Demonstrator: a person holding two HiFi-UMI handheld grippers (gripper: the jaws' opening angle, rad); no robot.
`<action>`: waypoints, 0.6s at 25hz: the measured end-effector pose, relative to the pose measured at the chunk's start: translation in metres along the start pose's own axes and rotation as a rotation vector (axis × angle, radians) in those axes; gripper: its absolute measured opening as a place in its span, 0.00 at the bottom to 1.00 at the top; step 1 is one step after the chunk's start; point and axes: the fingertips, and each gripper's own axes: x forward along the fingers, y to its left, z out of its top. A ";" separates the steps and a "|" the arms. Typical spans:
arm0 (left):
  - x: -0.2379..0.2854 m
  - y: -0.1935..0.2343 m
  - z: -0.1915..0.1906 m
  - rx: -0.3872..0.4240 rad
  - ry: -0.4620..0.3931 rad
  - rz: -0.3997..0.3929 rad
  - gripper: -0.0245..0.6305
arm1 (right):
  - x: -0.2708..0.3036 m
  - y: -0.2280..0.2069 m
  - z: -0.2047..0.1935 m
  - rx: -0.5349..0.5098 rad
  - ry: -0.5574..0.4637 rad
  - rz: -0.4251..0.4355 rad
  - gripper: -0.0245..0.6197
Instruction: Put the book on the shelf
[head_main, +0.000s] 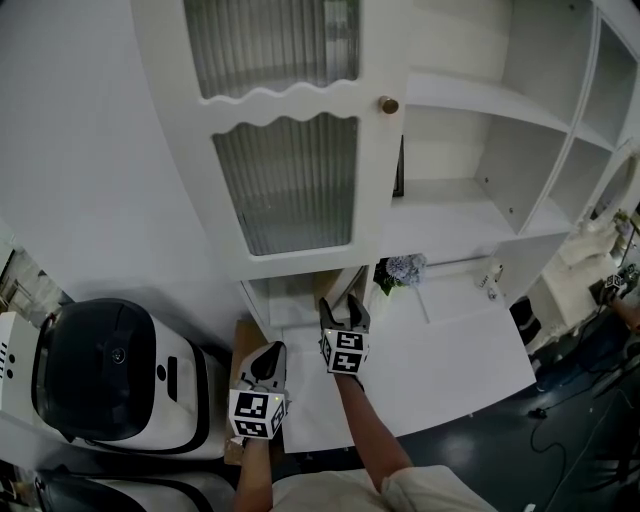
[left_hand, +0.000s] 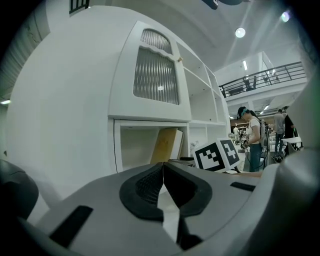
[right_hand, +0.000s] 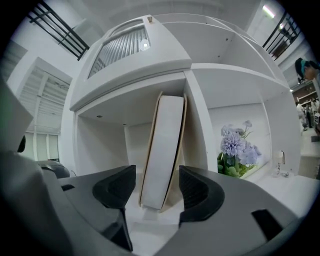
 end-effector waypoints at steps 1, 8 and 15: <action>0.001 -0.002 0.001 0.001 -0.001 -0.003 0.07 | -0.003 0.000 0.001 -0.001 -0.004 0.002 0.49; 0.010 -0.008 -0.002 -0.027 -0.004 0.007 0.07 | -0.032 -0.001 0.016 -0.049 -0.042 0.029 0.49; 0.016 -0.019 -0.004 -0.079 -0.023 0.027 0.07 | -0.078 -0.023 0.015 -0.140 -0.043 0.046 0.49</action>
